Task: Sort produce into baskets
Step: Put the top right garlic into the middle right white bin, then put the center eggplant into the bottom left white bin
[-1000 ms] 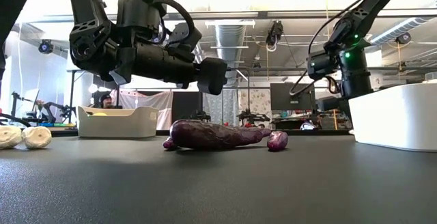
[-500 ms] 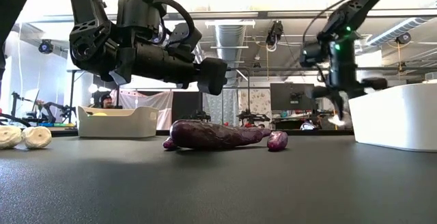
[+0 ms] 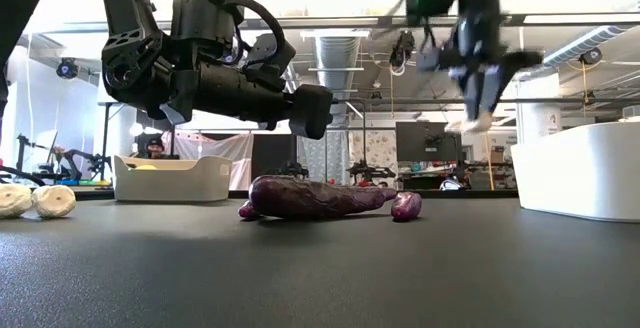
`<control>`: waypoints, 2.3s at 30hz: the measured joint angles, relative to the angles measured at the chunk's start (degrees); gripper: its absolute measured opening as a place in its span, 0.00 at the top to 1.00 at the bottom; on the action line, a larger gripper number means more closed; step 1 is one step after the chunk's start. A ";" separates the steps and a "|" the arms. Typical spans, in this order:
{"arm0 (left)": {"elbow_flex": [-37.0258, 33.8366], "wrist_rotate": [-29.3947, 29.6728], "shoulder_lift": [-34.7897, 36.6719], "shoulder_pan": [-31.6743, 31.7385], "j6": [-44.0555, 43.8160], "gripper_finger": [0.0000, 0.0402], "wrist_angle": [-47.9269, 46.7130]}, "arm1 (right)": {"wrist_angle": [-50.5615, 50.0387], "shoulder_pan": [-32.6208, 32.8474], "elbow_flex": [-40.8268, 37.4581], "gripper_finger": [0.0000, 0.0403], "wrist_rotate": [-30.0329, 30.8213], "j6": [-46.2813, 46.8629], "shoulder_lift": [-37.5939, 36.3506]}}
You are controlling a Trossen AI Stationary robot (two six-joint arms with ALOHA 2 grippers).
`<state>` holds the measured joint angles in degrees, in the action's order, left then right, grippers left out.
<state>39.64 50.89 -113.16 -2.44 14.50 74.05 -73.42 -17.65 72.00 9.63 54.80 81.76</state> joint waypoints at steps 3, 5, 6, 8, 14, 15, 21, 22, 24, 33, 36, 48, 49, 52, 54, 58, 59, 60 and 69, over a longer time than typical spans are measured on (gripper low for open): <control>0.00 0.01 0.00 0.00 -0.02 0.30 -0.01 | -6.89 10.46 2.03 0.77 -1.34 9.18 0.00; 0.00 -0.01 0.00 0.00 -0.02 0.30 0.00 | -11.06 17.25 2.48 0.77 -1.69 16.57 0.00; 0.00 0.00 -0.02 0.00 -0.02 0.30 0.00 | -12.85 20.46 2.46 0.76 -1.84 20.51 0.00; -0.01 -0.01 -0.01 0.00 -0.02 0.30 0.00 | -13.92 26.85 1.71 0.76 -1.93 27.64 -0.09; 0.00 -0.02 -0.02 0.00 -0.02 0.30 0.01 | -13.53 39.74 -4.26 0.75 -2.28 42.70 0.47; 0.00 -0.02 -0.02 0.00 -0.02 0.30 0.00 | -13.35 40.77 -5.69 0.75 -2.28 44.17 0.48; -0.01 -0.02 -0.02 0.01 -0.02 0.30 0.00 | -11.37 41.73 -13.88 0.75 -2.33 44.75 0.48; 0.00 -0.02 -0.02 0.02 -0.02 0.30 0.02 | -10.97 41.58 -14.73 0.75 -2.13 44.03 0.48; 0.00 -0.02 -0.02 0.02 -0.02 0.30 -0.01 | -11.07 41.49 -16.08 0.75 -1.95 41.34 0.48; 0.00 -0.04 -0.02 0.01 -0.02 0.30 0.01 | -11.32 41.27 -17.21 0.60 5.31 29.11 0.48; 0.00 -0.03 -0.02 0.02 -0.02 0.30 0.00 | -11.20 41.27 -17.23 0.53 8.04 26.53 0.48; 0.00 -0.02 -0.02 0.02 -0.02 0.30 -0.01 | -15.28 41.33 -13.72 0.47 15.16 16.63 -1.67; 0.00 -0.05 -0.02 0.02 -0.02 0.30 0.00 | -15.22 41.35 -12.79 0.47 16.14 16.16 -2.18; 0.47 -0.07 -0.04 0.02 -0.02 0.30 -0.15 | -15.24 42.23 -10.75 0.48 16.98 15.15 -3.51; 0.94 -0.15 -0.04 0.02 -0.02 0.30 -0.36 | -15.18 43.34 -9.39 0.48 17.40 15.09 -4.86; 2.55 -0.21 -0.04 0.02 -0.02 0.30 -0.47 | -14.72 46.04 -7.34 0.48 18.60 14.21 -7.06; 3.12 -0.23 -0.04 0.02 -0.02 0.30 -0.44 | -14.56 46.81 -6.87 0.48 19.19 13.58 -7.61; 3.71 -0.17 -0.04 0.02 -0.02 0.30 -0.44 | -14.47 47.35 -6.24 0.48 19.80 13.03 -8.16; 13.00 0.05 -0.04 0.02 -0.02 0.30 -0.56 | -6.71 49.41 -3.53 0.48 23.00 5.48 -9.33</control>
<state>52.64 50.94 -113.21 -2.42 14.48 73.48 -80.14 31.76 68.47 32.64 60.28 72.42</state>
